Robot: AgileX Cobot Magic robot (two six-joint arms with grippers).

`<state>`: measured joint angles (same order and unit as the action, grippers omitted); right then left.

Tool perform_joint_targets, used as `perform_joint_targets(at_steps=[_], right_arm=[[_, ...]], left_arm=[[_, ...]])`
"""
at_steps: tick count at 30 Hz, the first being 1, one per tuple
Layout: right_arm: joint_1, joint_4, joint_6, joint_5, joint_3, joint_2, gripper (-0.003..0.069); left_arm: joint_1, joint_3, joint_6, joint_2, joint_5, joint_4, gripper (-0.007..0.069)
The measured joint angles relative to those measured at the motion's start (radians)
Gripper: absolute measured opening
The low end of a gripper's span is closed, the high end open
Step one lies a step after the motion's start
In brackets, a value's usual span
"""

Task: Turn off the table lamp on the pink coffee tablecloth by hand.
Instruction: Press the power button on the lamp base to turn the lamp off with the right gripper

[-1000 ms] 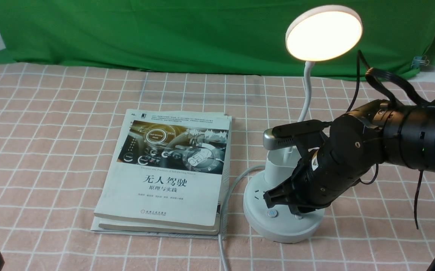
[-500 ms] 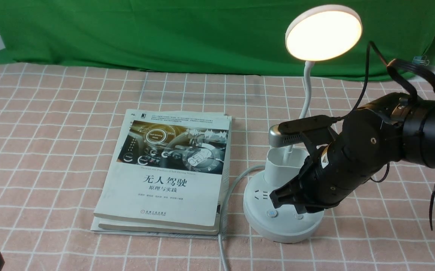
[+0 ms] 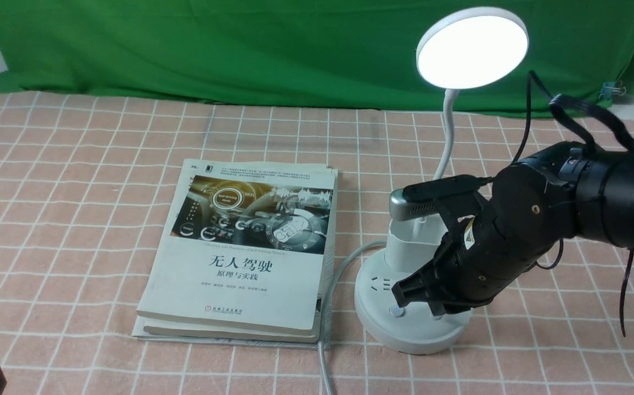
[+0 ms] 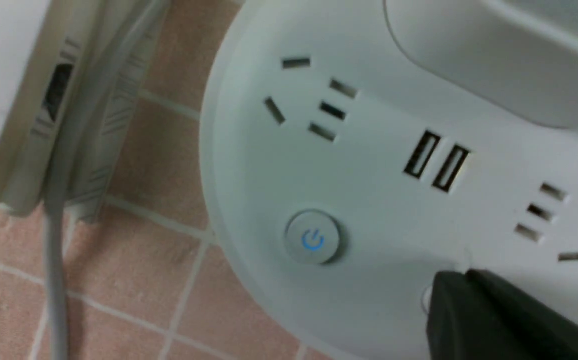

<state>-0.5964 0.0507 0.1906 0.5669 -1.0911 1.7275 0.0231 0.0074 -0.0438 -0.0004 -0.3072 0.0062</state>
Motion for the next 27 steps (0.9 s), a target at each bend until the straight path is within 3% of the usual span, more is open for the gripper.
perform_joint_targets(at_steps=[17, 27], right_arm=[[0.000, 0.000, -0.034, 0.000, -0.003, 0.050, 0.0050], [0.000, 0.000, -0.045, 0.006, 0.001, -0.071, 0.0050]], left_arm=[[0.000, 0.000, 0.000, 0.000, 0.000, 0.000, 0.0006], [0.000, 0.000, 0.000, 0.000, 0.000, 0.000, 0.0006]])
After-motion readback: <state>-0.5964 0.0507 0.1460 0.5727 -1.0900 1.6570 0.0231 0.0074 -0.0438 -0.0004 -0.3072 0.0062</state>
